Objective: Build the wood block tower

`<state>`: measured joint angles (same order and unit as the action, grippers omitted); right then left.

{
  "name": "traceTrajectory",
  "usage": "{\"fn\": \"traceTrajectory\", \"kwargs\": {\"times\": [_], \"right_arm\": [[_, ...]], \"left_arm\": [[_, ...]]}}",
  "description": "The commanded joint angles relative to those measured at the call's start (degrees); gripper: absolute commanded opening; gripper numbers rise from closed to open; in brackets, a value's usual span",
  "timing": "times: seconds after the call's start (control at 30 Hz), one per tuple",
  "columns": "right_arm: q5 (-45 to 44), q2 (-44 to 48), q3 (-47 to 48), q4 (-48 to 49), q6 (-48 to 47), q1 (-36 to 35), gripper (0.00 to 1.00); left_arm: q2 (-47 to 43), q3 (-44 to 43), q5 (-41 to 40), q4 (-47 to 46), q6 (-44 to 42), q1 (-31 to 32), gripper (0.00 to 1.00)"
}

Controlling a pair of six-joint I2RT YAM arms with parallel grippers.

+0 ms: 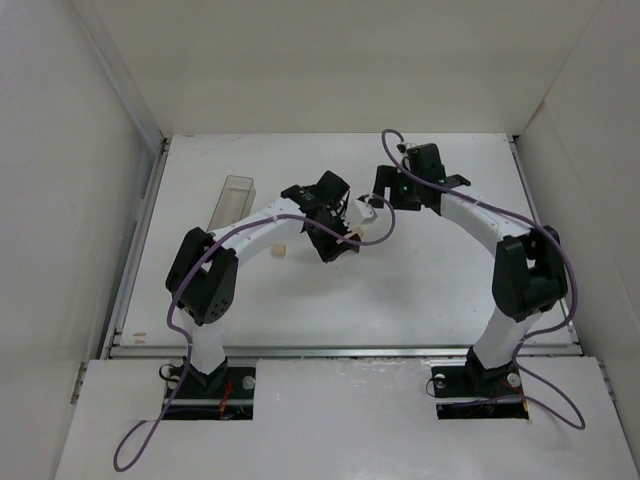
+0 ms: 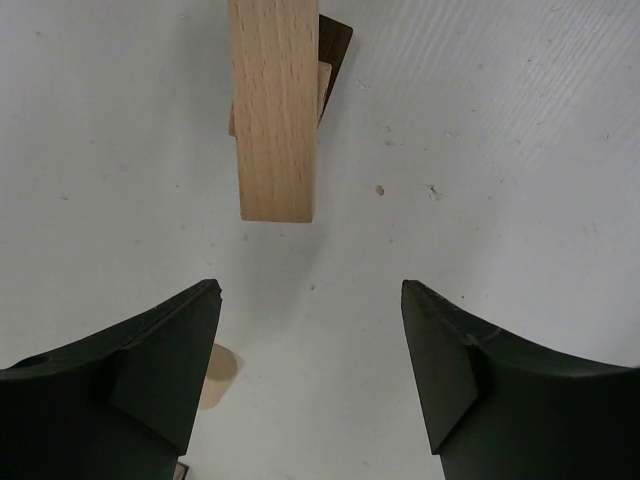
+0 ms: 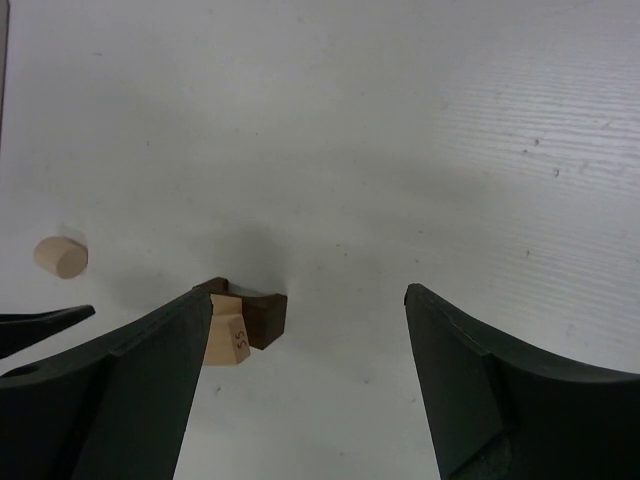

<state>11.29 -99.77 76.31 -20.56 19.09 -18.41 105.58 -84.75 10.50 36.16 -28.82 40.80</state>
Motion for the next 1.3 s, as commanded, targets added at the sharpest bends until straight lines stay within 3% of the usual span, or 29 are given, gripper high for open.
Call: {"fn": "traceTrajectory", "kwargs": {"times": [0.0, 0.37, 1.27], "right_arm": [[-0.6, -3.0, 3.9, 1.8, 0.6, -1.8, 0.84], [0.7, -9.0, 5.7, 1.3, 1.1, -4.2, 0.84], [-0.4, -6.3, 0.9, 0.8, 0.1, -4.7, 0.79]], "left_arm": [[-3.7, 1.5, 1.4, -4.4, 2.7, 0.2, 0.70], [-0.1, 0.4, -0.7, -6.9, 4.9, -0.4, 0.70], [1.6, -0.7, -1.9, -6.9, 4.9, -0.9, 0.70]]}}
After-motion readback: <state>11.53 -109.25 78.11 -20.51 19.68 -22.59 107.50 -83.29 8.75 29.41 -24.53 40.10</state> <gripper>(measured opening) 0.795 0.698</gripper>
